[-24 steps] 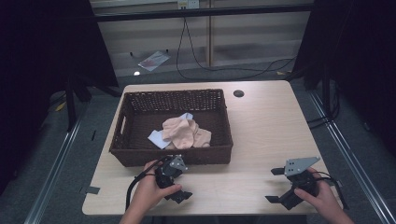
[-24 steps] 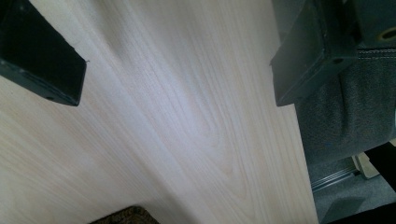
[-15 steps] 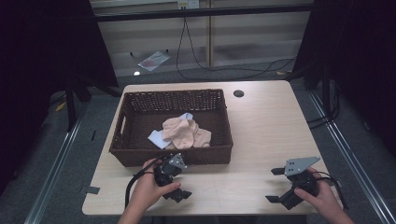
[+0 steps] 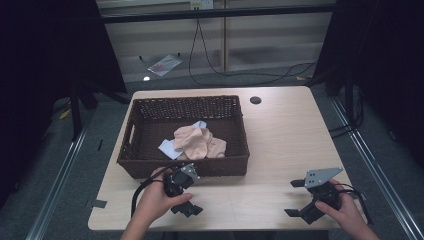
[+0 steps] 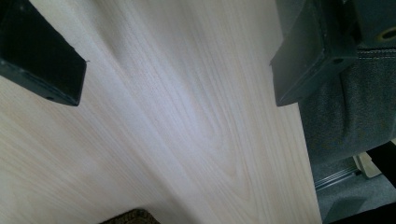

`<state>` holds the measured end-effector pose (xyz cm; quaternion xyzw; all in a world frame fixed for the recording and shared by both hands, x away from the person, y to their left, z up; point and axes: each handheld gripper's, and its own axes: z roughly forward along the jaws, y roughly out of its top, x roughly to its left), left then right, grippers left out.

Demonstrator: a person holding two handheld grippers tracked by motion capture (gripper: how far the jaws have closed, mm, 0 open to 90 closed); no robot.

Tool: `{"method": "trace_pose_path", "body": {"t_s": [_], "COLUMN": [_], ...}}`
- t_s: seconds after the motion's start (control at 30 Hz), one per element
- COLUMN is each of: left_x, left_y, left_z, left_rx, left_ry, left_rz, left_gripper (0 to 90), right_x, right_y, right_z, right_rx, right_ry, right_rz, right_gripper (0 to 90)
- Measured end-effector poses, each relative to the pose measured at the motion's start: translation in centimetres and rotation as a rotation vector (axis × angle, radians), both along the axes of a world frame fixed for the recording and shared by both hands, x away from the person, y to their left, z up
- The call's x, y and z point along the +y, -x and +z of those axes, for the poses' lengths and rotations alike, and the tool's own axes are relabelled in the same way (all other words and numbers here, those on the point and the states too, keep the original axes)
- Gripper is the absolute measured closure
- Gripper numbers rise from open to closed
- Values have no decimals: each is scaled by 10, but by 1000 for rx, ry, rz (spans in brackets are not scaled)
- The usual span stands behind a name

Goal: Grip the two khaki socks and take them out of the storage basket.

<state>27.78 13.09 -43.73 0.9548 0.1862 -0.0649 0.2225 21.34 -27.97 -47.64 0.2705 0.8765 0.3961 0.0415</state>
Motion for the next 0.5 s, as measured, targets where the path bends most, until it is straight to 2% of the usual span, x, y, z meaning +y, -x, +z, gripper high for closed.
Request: {"method": "trace_pose_path", "body": {"t_s": [0.13, 0.17, 0.23, 0.5], "left_x": [0, 0, 0, 0], "left_y": [-1, -2, -5, -12], "left_z": [4, 6, 12, 32], "left_rx": [33, 40, 52, 66], "left_ry": [-5, -19, -20, -27], "left_rz": [-6, -12, -17, -18], "left_gripper": [57, 57, 55, 55], "right_x": [0, 0, 0, 0], "right_y": [1, 1, 1, 1], "right_z": [0, 0, 0, 1], "right_rx": [-1, -1, 0, 2], "right_ry": [1, 1, -2, -2], "right_rz": [-1, -1, -4, -2], "right_gripper": [28, 28, 28, 28]}}
